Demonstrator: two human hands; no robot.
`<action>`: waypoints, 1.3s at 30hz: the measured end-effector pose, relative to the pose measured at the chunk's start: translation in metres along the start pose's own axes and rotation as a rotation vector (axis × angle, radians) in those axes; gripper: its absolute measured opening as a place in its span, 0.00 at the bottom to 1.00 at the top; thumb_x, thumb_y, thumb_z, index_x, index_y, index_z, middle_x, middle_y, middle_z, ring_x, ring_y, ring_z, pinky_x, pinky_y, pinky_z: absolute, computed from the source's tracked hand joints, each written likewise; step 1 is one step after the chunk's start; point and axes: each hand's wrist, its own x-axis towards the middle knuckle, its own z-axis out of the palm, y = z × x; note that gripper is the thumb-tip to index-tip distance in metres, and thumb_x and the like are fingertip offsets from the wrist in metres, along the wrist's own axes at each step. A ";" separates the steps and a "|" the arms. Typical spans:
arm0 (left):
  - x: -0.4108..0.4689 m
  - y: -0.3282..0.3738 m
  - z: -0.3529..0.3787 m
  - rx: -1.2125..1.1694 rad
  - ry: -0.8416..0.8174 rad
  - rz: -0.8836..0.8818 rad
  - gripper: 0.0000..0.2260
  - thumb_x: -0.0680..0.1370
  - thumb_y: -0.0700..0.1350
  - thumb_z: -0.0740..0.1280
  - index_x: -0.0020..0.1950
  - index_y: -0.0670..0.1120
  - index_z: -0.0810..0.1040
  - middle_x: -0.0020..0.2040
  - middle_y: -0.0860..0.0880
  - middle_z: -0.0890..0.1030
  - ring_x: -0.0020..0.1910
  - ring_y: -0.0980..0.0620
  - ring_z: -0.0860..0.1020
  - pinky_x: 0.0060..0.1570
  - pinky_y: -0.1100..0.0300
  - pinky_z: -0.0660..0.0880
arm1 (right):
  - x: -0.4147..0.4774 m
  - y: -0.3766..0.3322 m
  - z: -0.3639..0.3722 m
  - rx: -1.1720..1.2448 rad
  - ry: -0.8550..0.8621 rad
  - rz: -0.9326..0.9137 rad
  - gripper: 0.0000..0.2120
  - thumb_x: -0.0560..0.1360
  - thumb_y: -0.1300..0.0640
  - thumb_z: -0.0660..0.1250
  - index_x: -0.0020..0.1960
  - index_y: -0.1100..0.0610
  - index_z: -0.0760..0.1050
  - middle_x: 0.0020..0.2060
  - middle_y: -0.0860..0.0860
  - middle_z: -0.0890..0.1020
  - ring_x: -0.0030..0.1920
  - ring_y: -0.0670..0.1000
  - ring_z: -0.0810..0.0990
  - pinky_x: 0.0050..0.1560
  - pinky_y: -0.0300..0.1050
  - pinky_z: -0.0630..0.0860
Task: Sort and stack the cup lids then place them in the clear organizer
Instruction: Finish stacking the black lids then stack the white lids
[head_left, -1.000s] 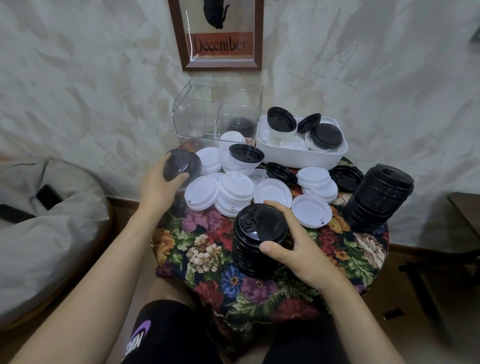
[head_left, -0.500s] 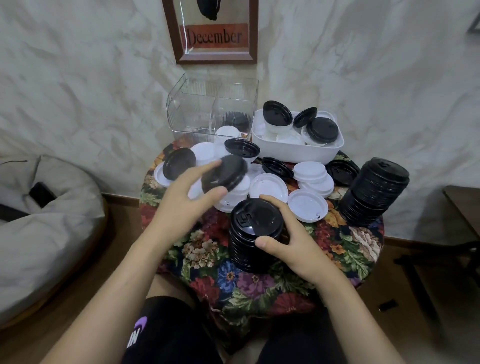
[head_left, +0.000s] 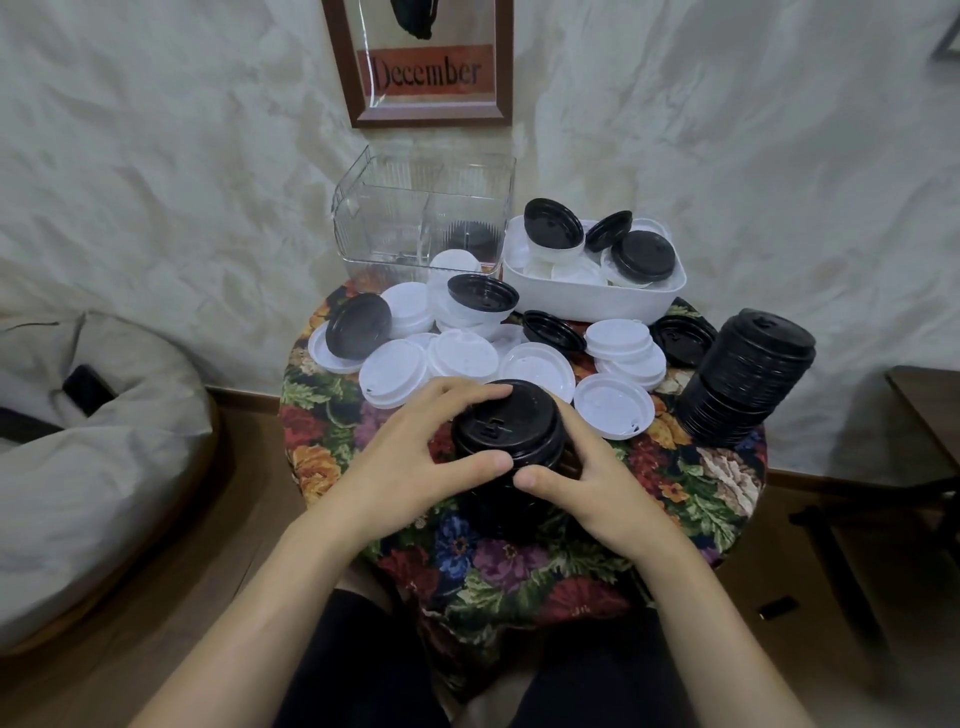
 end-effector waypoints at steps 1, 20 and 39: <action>0.000 0.000 0.000 -0.001 -0.015 -0.003 0.25 0.73 0.63 0.72 0.70 0.68 0.74 0.67 0.63 0.74 0.71 0.62 0.72 0.72 0.52 0.70 | -0.001 0.000 0.000 0.007 -0.001 0.002 0.42 0.71 0.37 0.77 0.80 0.43 0.64 0.72 0.37 0.76 0.73 0.40 0.72 0.69 0.35 0.70; -0.006 -0.002 0.000 -0.097 -0.122 -0.026 0.25 0.80 0.64 0.63 0.78 0.64 0.68 0.80 0.66 0.63 0.79 0.66 0.58 0.80 0.52 0.59 | -0.003 0.003 0.004 0.039 -0.004 0.042 0.52 0.66 0.27 0.75 0.82 0.41 0.56 0.73 0.29 0.70 0.75 0.36 0.67 0.72 0.35 0.66; -0.011 -0.006 0.015 0.031 0.130 0.003 0.30 0.76 0.66 0.69 0.76 0.60 0.71 0.72 0.64 0.72 0.75 0.58 0.69 0.73 0.48 0.69 | -0.002 -0.004 -0.002 0.052 0.009 0.027 0.42 0.69 0.26 0.70 0.79 0.39 0.63 0.71 0.35 0.75 0.73 0.40 0.72 0.70 0.37 0.70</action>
